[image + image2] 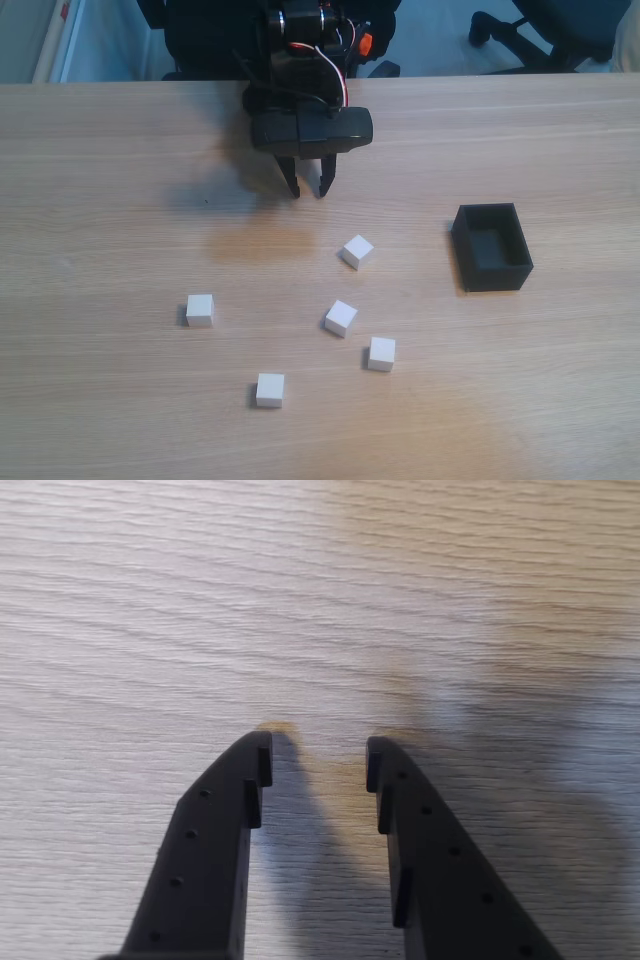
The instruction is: Pick blocks and place them in the box.
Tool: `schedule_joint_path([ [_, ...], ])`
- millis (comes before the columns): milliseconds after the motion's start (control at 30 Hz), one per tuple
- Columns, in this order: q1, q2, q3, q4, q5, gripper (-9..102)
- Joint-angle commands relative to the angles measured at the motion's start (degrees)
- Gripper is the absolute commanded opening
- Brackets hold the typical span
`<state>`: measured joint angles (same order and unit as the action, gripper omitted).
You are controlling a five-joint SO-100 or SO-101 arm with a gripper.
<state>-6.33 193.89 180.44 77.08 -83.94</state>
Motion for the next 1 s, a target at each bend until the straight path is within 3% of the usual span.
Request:
schedule_joint_path([
  [0, 4.7, 1.6, 3.6, 3.1, 9.5, 0],
  [967, 2.5, 1.6, 3.5, 3.3, 7.9, 0],
])
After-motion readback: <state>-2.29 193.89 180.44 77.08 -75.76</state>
